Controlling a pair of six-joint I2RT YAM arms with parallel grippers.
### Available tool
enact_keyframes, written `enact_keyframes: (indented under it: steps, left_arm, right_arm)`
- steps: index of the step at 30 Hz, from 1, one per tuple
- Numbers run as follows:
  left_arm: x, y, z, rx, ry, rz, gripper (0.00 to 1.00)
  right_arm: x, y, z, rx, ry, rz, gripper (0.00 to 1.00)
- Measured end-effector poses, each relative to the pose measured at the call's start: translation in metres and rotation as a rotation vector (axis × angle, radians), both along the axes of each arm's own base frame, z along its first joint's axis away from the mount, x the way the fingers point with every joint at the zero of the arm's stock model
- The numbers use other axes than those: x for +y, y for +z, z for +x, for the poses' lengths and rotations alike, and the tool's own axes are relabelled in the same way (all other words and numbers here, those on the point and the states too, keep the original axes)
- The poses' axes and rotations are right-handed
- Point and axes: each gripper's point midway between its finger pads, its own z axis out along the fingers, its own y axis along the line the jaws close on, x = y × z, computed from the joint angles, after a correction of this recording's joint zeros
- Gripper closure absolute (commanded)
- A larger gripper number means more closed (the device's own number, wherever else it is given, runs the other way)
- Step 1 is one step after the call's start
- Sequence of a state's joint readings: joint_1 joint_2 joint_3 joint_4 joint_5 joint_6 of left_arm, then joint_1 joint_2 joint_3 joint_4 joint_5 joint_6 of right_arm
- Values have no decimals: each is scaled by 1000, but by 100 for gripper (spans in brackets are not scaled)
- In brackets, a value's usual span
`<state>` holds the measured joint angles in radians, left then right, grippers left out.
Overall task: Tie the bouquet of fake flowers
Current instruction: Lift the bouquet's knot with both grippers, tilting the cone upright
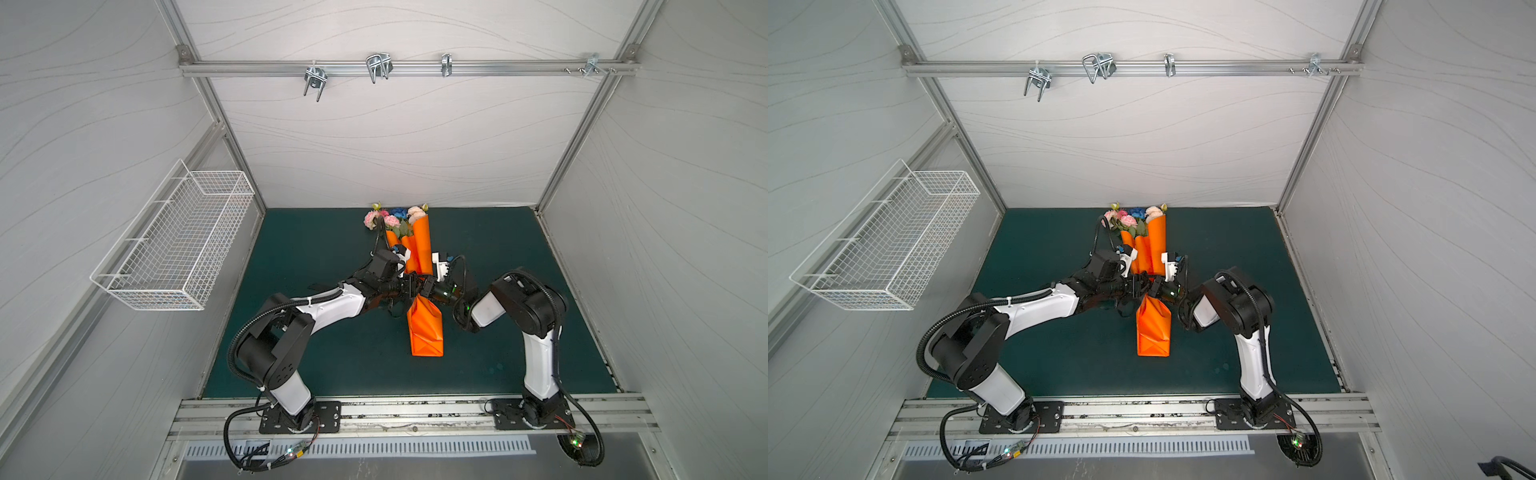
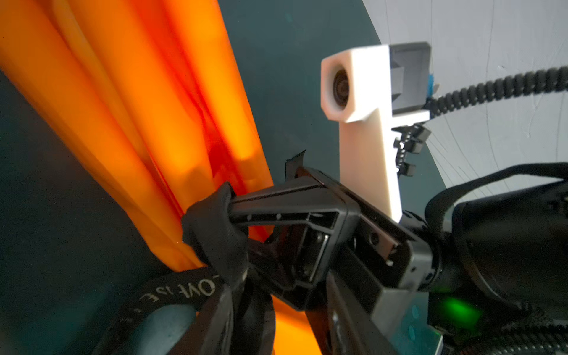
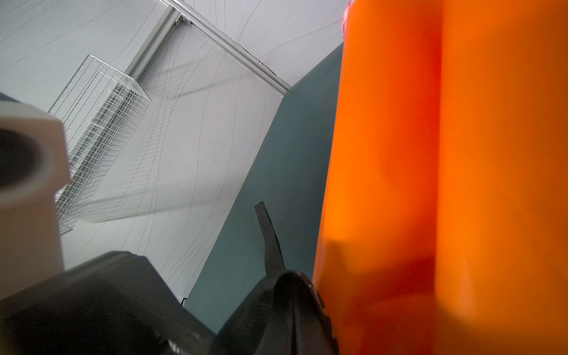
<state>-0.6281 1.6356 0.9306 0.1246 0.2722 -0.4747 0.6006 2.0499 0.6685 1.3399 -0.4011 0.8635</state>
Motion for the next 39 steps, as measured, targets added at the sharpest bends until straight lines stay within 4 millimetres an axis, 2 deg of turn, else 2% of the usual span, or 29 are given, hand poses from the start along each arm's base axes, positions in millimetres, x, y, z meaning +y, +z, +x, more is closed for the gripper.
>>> enact_keyframes:
  steps: [6,13,19,21,28,32,39]
  left_arm:
    - [8,1,8,-8,47,36,51]
    - [2,18,28,-56,72,38,51]
    - [4,10,33,-40,82,49,52]
    - [9,11,35,-42,103,59,52]
    - [61,25,44,-9,313,114,54]
    - [76,14,45,57,370,116,54]
    - [66,-6,37,143,329,100,55]
  right_arm:
    - [5,0,-5,-2,17,1,100]
    - [8,-3,-8,2,28,-1,100]
    - [9,-3,-10,1,40,1,100]
    - [10,-2,-10,-1,49,4,100]
    - [14,1,-11,-9,69,13,100]
    - [16,-1,-10,-5,77,12,100]
    - [20,-3,-9,-4,96,16,99]
